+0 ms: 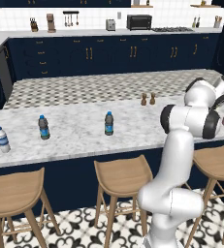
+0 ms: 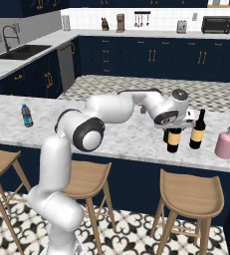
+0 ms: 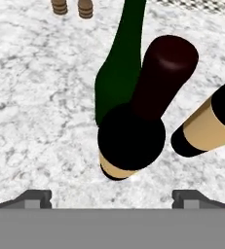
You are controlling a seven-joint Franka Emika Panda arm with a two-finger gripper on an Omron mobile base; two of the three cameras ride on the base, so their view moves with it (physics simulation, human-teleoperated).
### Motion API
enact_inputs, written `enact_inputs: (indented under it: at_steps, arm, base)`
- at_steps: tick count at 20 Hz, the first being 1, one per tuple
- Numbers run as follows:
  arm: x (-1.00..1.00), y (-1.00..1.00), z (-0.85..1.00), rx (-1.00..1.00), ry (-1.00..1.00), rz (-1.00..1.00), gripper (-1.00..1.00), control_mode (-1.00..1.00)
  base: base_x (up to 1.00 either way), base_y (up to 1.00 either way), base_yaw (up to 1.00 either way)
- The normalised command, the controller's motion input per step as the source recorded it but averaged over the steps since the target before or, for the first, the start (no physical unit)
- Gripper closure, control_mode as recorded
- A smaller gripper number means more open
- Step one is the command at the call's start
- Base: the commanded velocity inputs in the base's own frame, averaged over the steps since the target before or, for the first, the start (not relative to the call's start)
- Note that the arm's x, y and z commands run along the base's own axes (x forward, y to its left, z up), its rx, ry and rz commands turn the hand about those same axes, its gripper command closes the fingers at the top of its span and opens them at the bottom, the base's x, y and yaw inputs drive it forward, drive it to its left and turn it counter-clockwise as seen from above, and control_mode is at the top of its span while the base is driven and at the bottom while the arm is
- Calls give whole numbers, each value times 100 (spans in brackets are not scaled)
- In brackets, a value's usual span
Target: Move the plastic bottles in the middle to the plastics group, and the glass bottles in the middle to the glass group.
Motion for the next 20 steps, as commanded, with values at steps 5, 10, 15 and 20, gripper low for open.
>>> enact_inputs:
  at_steps: [5, 10, 15, 20]
  arm:
    - [-49, 34, 35, -5, 0, 13, -100, -100]
    - [-35, 33, 0, 0, 0, 16, -100, -100]
    - [-2, 71, 13, 0, 0, 7, -100, -100]
    - [0, 92, 41, -4, 1, 0, -100, -100]
  base:
    - [0, 0, 0]
    - [0, 0, 0]
    - [0, 0, 0]
    - [0, 0, 0]
